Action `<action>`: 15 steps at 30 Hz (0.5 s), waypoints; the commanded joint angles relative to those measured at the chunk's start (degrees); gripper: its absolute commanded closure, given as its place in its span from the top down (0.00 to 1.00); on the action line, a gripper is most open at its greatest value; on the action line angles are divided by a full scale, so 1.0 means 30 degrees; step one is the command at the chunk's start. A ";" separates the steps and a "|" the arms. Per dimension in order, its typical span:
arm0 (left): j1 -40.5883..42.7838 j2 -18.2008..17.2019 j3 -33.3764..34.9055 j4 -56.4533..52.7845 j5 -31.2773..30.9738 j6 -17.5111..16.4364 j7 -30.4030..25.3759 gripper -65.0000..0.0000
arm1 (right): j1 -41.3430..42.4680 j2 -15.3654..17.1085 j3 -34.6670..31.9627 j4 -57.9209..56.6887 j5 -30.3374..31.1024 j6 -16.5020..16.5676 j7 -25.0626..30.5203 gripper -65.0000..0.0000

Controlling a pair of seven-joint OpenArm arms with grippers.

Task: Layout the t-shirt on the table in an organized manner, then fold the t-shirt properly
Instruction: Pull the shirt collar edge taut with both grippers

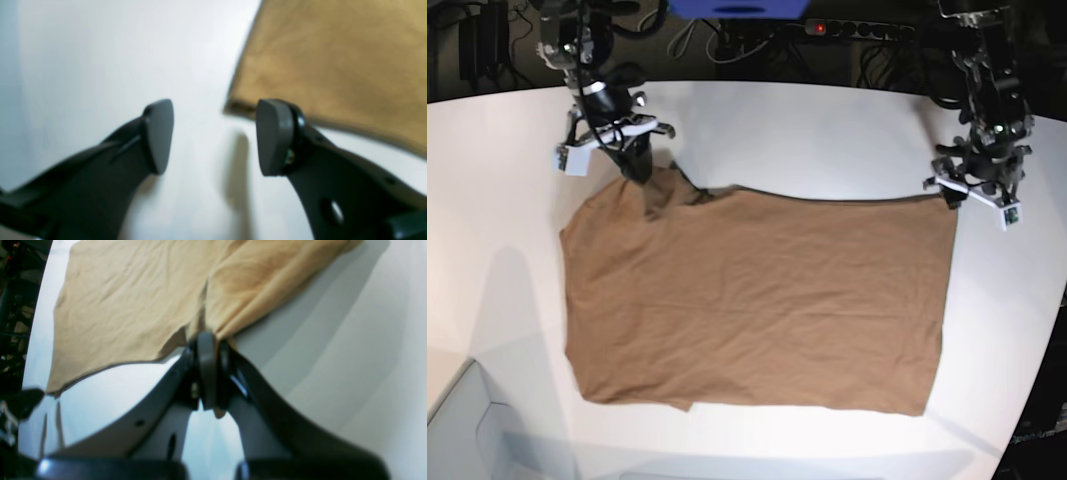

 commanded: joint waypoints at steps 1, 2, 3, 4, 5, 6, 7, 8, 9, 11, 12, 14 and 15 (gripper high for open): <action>-0.0385 -0.0184 -0.0094 0.0042 0.0030 0.0077 -0.0374 0.59 | -0.0041 0.0117 -0.0019 0.0352 0.0165 0.0290 0.0420 0.00; -0.0708 -0.0184 -0.0094 -0.0280 0.0030 0.0077 -0.0374 0.59 | -0.0012 0.0176 -0.0136 0.0294 0.0165 0.0290 0.0420 0.00; -0.1001 -0.0184 -0.0064 -0.0632 0.0030 0.0077 -0.0374 0.59 | -0.0012 0.0176 -0.0283 0.0294 0.0165 0.0290 0.0420 0.00; -0.1265 -0.0184 -0.0064 -0.0954 0.0030 0.0077 -0.0374 0.59 | -0.0012 0.0205 -0.0371 0.0294 0.0165 0.0290 0.0420 0.00; -0.1470 -0.0184 -0.0006 -0.1189 0.0030 0.0077 -0.0374 0.58 | -0.0041 0.0205 -0.0371 0.0294 0.0165 0.0290 0.0420 0.00; -0.1587 -0.0184 0.0023 -0.1335 0.0030 0.0077 -0.0374 0.58 | -0.0071 0.0205 -0.0371 0.0294 0.0165 0.0290 0.0420 0.00; -0.1733 -0.0184 0.0023 -0.1423 0.0030 0.0077 -0.0374 0.58 | -0.0071 0.0205 -0.0371 0.0264 0.0165 0.0290 0.0420 0.00; -0.1851 -0.0184 0.0053 -0.1570 0.0030 0.0077 -0.0374 0.58 | -0.0100 0.0205 -0.0371 0.0264 0.0165 0.0290 0.0420 0.00; -0.1968 -0.0184 0.0053 -0.1804 0.0030 0.0077 -0.0374 0.58 | -0.0100 0.0205 -0.0371 0.0264 0.0165 0.0290 0.0420 0.00; -0.2202 -0.0184 0.0082 -0.2185 0.0030 0.0077 -0.0374 0.56 | -0.0129 0.0205 -0.0371 0.0264 0.0136 0.0290 0.0420 0.00; -0.2261 -0.0184 0.0082 -0.2332 0.0030 0.0077 -0.0374 0.53 | -0.0129 0.0235 -0.0341 0.0264 0.0136 0.0290 0.0420 0.00; -0.2349 -0.0184 0.0316 -0.2537 0.0030 0.0077 -0.0374 0.36 | -0.0129 0.0557 -0.0371 0.0264 0.0136 0.0290 0.0420 0.00; -0.2349 -0.0213 0.0551 -0.2537 0.0030 0.0077 -0.0374 0.23 | -0.0129 0.0616 -0.0400 0.0264 0.0136 0.0290 0.0420 0.00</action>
